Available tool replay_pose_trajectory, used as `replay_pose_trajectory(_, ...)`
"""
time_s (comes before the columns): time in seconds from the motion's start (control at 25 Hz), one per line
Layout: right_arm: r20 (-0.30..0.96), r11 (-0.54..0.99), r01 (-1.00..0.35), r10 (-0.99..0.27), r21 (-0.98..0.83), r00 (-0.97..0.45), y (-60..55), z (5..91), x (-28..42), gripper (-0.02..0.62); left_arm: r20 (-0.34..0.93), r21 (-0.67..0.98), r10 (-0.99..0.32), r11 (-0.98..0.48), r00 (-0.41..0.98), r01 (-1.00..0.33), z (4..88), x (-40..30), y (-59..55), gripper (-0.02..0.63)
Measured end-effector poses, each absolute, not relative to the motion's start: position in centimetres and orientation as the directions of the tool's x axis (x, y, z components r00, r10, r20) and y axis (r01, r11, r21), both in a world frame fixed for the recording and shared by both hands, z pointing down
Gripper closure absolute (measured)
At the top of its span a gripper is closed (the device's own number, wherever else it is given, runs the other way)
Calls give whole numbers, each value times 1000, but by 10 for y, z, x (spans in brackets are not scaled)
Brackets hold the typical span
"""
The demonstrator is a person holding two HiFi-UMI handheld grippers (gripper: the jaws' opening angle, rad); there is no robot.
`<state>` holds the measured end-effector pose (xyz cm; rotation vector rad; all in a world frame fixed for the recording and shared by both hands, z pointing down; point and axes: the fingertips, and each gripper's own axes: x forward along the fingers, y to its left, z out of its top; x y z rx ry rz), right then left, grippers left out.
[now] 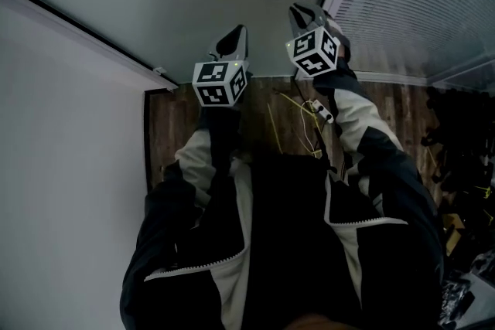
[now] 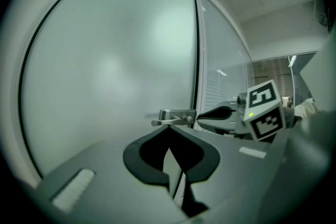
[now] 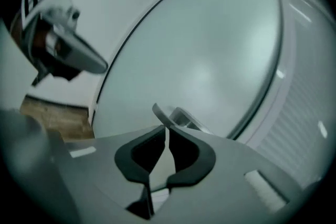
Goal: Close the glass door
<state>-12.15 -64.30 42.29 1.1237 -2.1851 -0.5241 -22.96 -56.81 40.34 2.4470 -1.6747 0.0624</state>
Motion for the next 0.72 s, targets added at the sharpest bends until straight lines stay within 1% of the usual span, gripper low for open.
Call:
replay_pose_trajectory(0.04,312,581,-662,-814,475,-490,-627,414,-117,579,127,127,-920,-356,371,-926,402,-227,-569,604)
replay_pose_trajectory(0.08,276,593,-728,-805,343,-525,-612,407,-111,590,123,135,-918,-360,376,-923,401,-224,-569,604)
replay_pose_trajectory(0.16,211,578,-808,-809,116,-549,-591,400,-96,591,118,150,-913,-371,390,-916,401,-216,-571,604)
replay_pose_trajectory(0.24,191,547,-837,-824,18,-534,-579,405,-81,592,119,160,-906,-387,406,-908,404,-207,-572,604)
replay_pose_trajectory(0.48,240,505,-863,-838,3,-490,-564,415,-61,594,120,152,-883,-436,455,-887,408,-177,-566,604)
replay_pose_trajectory(0.72,241,493,-870,-846,18,-475,-561,411,-61,594,124,145,-875,-450,467,-881,409,-173,-566,604)
